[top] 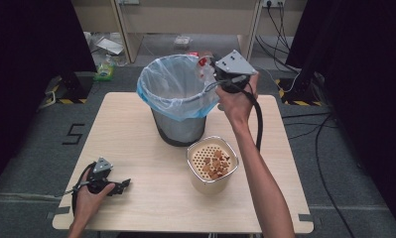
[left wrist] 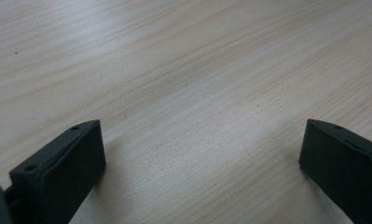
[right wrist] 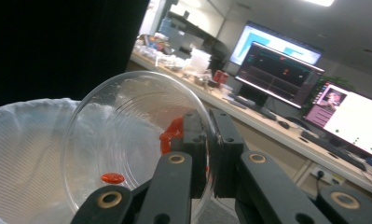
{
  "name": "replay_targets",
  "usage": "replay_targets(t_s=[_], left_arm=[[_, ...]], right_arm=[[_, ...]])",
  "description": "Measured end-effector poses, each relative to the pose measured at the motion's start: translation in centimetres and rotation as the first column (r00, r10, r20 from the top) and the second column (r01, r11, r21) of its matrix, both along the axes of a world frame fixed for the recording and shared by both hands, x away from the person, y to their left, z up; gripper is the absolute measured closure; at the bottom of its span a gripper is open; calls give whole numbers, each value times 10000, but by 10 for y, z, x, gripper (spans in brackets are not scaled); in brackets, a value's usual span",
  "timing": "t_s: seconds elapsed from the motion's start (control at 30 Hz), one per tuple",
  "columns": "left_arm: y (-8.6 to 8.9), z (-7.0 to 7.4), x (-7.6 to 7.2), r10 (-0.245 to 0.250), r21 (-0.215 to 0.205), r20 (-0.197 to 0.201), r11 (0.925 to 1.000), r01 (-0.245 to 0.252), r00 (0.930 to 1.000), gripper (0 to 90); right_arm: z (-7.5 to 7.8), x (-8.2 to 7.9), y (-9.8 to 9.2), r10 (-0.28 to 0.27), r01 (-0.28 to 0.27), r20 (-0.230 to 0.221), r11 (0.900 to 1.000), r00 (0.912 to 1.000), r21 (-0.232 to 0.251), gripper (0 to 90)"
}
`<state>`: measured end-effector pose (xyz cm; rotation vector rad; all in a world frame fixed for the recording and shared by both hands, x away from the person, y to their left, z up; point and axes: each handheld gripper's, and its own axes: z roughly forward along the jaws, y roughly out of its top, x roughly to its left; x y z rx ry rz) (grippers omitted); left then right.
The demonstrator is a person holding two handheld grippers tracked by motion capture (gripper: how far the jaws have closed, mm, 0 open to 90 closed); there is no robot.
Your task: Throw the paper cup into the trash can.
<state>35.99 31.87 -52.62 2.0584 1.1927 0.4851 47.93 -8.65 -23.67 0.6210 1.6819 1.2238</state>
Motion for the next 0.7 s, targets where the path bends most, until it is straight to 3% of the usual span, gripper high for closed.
replay_targets(t_s=[0.37,0.5,0.7], left_arm=[[0,0,0,-8,7,-12,10000,8,10000,0],[0,0,0,0,2,0,10000,0,10000,0],[0,0,0,-2,3,1,10000,2,10000,0]], right_arm=[[-8,18,44,585,-625,-611,9958,9964,-664,857],[-15,26,54,469,-547,-924,9950,9946,-830,836],[-22,35,63,252,-340,-1500,9978,9884,-566,712]])
